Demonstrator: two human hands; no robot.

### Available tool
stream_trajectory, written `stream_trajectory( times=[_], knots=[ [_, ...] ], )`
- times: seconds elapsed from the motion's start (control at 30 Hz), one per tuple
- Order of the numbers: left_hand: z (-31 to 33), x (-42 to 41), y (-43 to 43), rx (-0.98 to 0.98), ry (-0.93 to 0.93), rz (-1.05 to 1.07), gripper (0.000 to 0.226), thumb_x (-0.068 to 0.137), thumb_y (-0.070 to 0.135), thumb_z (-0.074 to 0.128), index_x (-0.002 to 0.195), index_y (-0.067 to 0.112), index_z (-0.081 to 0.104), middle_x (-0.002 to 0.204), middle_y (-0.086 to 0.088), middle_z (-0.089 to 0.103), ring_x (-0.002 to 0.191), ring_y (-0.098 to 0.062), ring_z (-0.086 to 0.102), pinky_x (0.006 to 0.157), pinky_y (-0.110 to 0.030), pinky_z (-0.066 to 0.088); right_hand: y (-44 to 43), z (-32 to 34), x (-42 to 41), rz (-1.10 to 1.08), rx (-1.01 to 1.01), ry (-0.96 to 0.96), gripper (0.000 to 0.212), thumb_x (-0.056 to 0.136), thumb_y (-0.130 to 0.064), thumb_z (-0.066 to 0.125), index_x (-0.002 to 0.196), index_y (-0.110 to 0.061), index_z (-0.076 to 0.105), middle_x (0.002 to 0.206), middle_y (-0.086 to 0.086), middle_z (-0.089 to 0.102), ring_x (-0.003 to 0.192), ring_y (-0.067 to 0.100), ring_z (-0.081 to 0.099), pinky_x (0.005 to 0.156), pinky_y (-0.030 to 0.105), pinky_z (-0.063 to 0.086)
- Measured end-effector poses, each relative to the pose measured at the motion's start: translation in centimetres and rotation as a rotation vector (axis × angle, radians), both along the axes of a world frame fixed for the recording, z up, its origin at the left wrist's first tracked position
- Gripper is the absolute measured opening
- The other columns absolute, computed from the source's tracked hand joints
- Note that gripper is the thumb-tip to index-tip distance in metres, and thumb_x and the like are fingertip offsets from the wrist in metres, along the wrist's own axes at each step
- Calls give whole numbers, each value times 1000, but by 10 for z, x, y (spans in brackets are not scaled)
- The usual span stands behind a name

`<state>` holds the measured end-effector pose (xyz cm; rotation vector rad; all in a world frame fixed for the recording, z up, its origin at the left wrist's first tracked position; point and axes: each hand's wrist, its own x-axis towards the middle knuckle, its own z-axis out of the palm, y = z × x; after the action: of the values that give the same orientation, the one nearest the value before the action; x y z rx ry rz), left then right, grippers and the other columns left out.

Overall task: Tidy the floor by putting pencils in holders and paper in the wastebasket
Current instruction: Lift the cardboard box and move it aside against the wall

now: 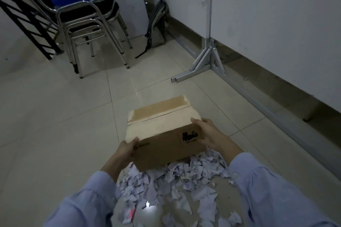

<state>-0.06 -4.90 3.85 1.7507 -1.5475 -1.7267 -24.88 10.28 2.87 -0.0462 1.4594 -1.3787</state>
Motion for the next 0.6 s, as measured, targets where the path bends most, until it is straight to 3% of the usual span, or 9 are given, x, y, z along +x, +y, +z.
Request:
stream_trajectory(
  times=[0.1, 0.17, 0.23, 0.4, 0.5, 0.6],
  knots=[
    [18, -11, 2, 10, -22, 4, 57, 96, 40, 46, 132, -4, 41, 123, -19, 50, 107, -38, 51, 87, -48, 49, 7, 10, -2, -75, -44, -42, 73, 76, -39, 77, 129, -23, 30, 135, 11, 47, 122, 30, 50, 97, 56, 47],
    [32, -17, 5, 11, -34, 10, 59, 96, 41, 47, 134, -3, 40, 122, -16, 49, 113, -40, 50, 97, -49, 44, 13, 17, -3, -97, -66, -62, 69, 78, -37, 75, 129, -22, 31, 128, 13, 52, 112, 29, 57, 91, 53, 52],
    [49, -24, 9, -5, -29, -37, 54, 95, 38, 50, 129, -4, 45, 118, -19, 53, 98, -37, 55, 88, -44, 45, 20, 25, -4, -128, -88, -59, 67, 80, -35, 73, 131, -22, 31, 123, 13, 55, 107, 29, 59, 85, 50, 55],
    [87, -28, 10, -32, -11, -97, 52, 92, 39, 55, 127, 1, 46, 118, -13, 49, 117, -39, 48, 92, -49, 49, 32, 62, -1, -143, -124, 9, 64, 85, -36, 68, 136, -16, 35, 135, 17, 50, 113, 33, 57, 84, 46, 54],
    [104, -22, 7, -29, -1, -107, 52, 90, 40, 58, 126, 4, 46, 122, -15, 48, 114, -40, 50, 89, -48, 51, 38, 87, 6, -140, -143, 45, 63, 85, -37, 66, 138, -16, 38, 139, 16, 47, 117, 34, 54, 86, 46, 53],
    [117, -8, 2, -15, 21, -132, 50, 89, 42, 59, 122, 8, 44, 125, -14, 46, 99, -38, 54, 88, -48, 52, 39, 111, 20, -165, -152, 69, 61, 86, -36, 64, 138, -17, 38, 138, 14, 48, 118, 34, 53, 80, 44, 53]
  ],
)
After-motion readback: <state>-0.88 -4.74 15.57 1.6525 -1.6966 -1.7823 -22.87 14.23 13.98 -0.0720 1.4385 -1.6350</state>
